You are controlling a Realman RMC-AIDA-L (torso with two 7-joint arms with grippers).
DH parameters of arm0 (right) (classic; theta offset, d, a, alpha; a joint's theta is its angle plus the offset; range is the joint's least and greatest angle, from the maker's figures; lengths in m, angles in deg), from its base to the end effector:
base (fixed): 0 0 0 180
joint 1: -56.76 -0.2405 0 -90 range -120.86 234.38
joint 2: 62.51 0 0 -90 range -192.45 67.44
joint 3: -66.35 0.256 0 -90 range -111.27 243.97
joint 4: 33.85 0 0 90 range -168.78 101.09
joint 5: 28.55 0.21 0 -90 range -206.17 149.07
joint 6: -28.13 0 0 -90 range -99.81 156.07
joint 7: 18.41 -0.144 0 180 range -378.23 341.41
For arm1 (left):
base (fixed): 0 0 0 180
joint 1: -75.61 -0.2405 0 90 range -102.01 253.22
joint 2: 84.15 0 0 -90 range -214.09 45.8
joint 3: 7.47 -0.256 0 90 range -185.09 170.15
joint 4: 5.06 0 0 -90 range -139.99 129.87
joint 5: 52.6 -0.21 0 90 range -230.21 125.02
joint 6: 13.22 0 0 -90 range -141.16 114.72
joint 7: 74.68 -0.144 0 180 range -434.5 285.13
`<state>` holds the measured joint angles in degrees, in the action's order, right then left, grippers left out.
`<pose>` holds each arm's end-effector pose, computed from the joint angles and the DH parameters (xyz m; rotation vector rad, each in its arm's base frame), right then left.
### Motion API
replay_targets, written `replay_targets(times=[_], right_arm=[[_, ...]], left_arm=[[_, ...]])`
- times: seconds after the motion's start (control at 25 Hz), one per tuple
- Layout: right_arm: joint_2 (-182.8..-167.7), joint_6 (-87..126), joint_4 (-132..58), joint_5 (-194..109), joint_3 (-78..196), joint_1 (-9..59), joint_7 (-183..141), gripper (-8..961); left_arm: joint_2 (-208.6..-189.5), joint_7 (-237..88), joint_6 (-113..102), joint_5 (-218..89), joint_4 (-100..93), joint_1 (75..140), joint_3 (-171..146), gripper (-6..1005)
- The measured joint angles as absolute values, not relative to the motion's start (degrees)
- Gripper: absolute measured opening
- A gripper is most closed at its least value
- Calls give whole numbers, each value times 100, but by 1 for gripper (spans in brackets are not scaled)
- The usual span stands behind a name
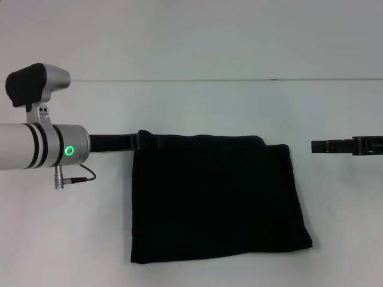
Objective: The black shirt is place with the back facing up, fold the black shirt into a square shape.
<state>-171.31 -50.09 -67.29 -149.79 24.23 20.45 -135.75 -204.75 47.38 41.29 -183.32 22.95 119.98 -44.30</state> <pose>0.2900 0.3831 0.0539 -2.4009 1.3869 0.4519 -0.2610 0.4138 -0.0374 -2.1803 -1.4704 -0.4147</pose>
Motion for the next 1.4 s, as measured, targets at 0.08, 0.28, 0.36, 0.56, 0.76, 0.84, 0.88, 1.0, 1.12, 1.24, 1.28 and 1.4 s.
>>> replay_targets(times=[0.08,0.28,0.36,0.56,0.76,0.84,0.88,1.0,1.12,1.24,1.28,1.4], right_arm=[[-17132,-4988,-6716,-14980,2423,2048,-13573,719],[-17142,-4964,-6700,-14984,2425,2041,-13540,719],[-17144,-4964,-6695,-14984,2425,2036,-13520,719],[-17149,-4964,-6690,-14984,2425,2007,-13509,718],[-17149,-4965,-6692,-14984,2385,1993,-13507,716],[-17149,-4965,-6701,-14984,2361,1986,-13506,716],[-17149,-4965,-6704,-14984,2353,1983,-13506,715],[-17149,-4966,-6706,-14984,2345,1967,-13504,715],[-17148,-4965,-6706,-14984,2344,1946,-13503,714],[-17149,-4965,-6703,-14983,2333,1924,-13498,713],[-17149,-4965,-6699,-14984,2328,1918,-13497,713],[-17154,-4963,-6691,-14983,2293,1909,-13496,712]], left_arm=[[-20470,4730,4111,-18331,2297,12003,-4430,799],[-20461,4731,4055,-18294,2279,12019,-4397,601],[-20457,4744,4019,-18288,2275,12038,-4395,505],[-20455,4777,3934,-18280,2271,12068,-4409,355],[-20450,4790,3851,-18276,2271,12088,-4405,182],[-20442,4791,3824,-18275,2271,12106,-4388,99],[-20440,4791,3814,-18276,2271,12121,-4388,57],[-20438,4792,3802,-18275,2271,12157,-4409,58],[-20431,4793,3789,-18276,2230,12231,-4403,60],[-20415,4793,3757,-18276,2206,12307,-4390,61],[-20411,4793,3746,-18276,2199,12320,-4390,62],[-20398,4792,3708,-18276,2157,12324,-4383,62]])
